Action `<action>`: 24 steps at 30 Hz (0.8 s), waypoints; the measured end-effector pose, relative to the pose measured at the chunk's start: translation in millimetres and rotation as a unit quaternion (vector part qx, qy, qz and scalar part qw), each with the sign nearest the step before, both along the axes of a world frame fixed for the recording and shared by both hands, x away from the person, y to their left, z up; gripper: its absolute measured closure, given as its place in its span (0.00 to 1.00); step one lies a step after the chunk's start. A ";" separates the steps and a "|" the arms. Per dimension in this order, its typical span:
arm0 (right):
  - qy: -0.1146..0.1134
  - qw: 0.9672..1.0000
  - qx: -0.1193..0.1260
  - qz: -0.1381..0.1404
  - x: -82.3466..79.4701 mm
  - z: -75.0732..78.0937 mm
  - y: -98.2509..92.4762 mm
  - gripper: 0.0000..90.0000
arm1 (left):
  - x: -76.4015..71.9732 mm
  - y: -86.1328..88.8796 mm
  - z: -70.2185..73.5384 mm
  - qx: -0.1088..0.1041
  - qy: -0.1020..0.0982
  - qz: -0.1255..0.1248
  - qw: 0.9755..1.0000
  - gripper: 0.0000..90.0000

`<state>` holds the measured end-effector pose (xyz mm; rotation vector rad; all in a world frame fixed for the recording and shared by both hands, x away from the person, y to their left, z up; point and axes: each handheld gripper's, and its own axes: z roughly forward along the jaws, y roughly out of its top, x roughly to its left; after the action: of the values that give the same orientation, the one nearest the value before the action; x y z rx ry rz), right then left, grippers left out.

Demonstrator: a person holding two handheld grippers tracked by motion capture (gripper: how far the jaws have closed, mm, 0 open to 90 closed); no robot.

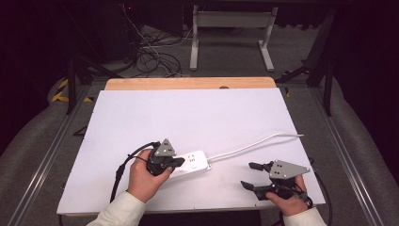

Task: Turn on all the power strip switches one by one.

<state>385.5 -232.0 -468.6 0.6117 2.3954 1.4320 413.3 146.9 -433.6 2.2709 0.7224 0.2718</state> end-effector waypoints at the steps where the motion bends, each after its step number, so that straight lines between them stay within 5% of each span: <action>1: 0.000 1.000 0.000 0.000 -0.2 0.1 0.0 0.34 | -0.1 0.0 0.2 -0.001 0.000 -0.002 1.000 1.00; 12: -0.001 1.000 0.001 0.000 -0.6 0.4 -0.4 0.34 | -0.4 -4.8 2.8 -0.004 0.002 -0.011 1.000 1.00; 24: -0.001 1.000 0.000 0.001 -0.7 0.1 -0.5 0.34 | 10.7 -37.6 -1.6 0.005 0.011 -0.037 0.999 1.00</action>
<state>384.8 -232.5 -468.5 0.6067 2.3945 1.4327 424.0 109.3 -435.1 2.3069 0.6474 0.2165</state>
